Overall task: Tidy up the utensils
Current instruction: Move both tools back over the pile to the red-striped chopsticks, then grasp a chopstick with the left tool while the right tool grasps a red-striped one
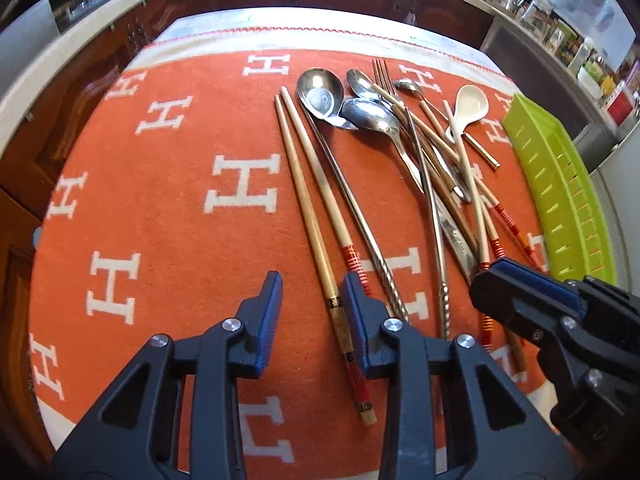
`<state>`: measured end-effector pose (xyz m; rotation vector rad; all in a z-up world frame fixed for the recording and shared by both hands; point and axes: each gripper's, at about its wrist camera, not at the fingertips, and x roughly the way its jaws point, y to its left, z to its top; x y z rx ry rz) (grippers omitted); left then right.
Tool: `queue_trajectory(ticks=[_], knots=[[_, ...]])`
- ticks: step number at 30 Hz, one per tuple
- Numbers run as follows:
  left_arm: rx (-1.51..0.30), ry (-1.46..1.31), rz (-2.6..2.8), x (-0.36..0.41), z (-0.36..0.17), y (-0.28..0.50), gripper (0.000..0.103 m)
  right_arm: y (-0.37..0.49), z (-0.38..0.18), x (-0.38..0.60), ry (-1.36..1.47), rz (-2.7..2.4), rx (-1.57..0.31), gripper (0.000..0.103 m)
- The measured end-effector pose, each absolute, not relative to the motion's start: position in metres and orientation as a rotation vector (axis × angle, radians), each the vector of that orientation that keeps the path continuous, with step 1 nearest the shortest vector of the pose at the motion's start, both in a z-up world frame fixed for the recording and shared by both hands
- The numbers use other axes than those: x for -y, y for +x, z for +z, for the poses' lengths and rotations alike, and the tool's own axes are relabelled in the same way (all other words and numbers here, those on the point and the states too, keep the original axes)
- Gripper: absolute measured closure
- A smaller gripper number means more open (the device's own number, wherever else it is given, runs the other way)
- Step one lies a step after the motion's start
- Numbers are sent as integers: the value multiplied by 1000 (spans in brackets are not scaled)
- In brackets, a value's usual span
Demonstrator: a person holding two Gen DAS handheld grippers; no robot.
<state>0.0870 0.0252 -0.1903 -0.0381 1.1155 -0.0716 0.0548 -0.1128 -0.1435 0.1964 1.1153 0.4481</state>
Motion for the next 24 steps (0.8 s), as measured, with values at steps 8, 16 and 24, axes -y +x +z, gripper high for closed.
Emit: queue_trajectory(ticks=[8,16,24], knots=[[-1074,-8,-31,-26,-193,88,88,57,-148,116,196,448,-1114,87],[-1068,-78,-25,-54,-191,83,98,61,-148,101,184,482,-1114,87],[-1053,-153,-13,-86,-177,69,98,70,-164,67,135,522,-1145,87]])
